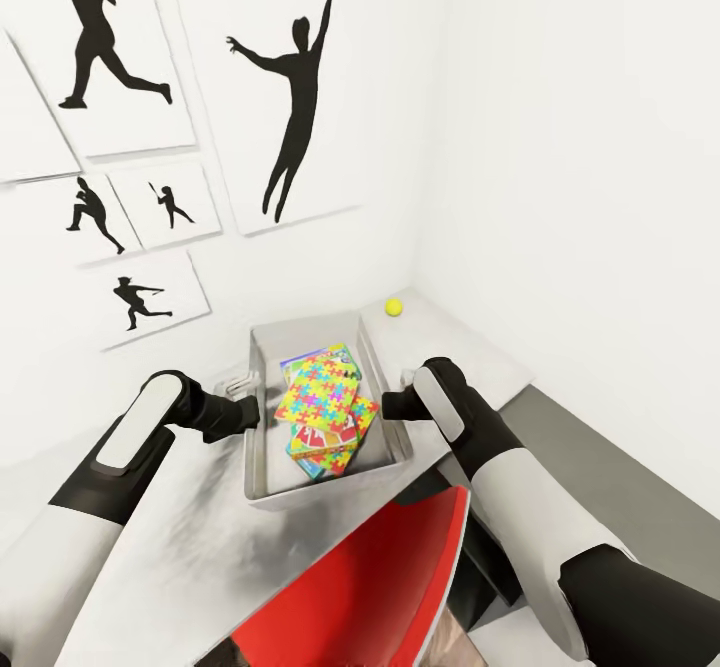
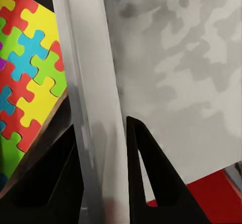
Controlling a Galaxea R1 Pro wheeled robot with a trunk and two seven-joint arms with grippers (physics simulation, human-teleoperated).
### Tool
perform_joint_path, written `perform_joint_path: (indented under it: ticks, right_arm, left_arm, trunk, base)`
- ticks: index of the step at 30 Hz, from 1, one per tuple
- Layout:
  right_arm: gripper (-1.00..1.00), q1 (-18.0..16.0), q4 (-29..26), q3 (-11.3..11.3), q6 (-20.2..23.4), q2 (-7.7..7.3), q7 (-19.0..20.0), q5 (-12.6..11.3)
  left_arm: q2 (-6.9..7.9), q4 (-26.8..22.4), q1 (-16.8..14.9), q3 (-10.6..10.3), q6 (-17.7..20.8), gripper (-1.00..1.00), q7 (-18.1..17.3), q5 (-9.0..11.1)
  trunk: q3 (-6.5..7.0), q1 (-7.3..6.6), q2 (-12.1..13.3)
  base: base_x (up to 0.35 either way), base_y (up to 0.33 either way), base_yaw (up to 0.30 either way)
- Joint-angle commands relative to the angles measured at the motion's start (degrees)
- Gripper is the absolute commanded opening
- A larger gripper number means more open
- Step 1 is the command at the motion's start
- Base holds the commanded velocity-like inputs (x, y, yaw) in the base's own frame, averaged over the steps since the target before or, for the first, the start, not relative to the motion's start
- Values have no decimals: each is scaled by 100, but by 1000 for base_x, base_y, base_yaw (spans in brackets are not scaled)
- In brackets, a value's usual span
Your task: Put all the toys in the child's room - the three board games (two on the bed and one on the table), the two jigsaw puzzles on the table, and the tennis ball on the table - inside the toy box on the table in the child's room.
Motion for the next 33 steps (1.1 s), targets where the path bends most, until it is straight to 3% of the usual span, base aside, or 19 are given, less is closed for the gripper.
perform_joint_path:
  ticks: [1, 11, 33]
  right_arm:
    - [-100, -6, -6, 9, 20, -2, -67, 7]
    - [-100, -6, -7, 9, 20, -2, -66, 7]
    - [-100, -6, -16, 9, 20, -2, -66, 7]
  left_arm:
    - [5, -4, -6, -12, 56, -100, 68, -37]
    - [13, -4, -7, -12, 56, -100, 70, -37]
    - [14, -4, -6, -20, 56, -100, 68, -37]
  trunk:
    - [-1, 1, -11]
    - [90, 1, -11]
    - [262, 1, -11]
  base:
    - [-138, 0, 61]
    - [-154, 60, 89]
    - [-189, 211, 193]
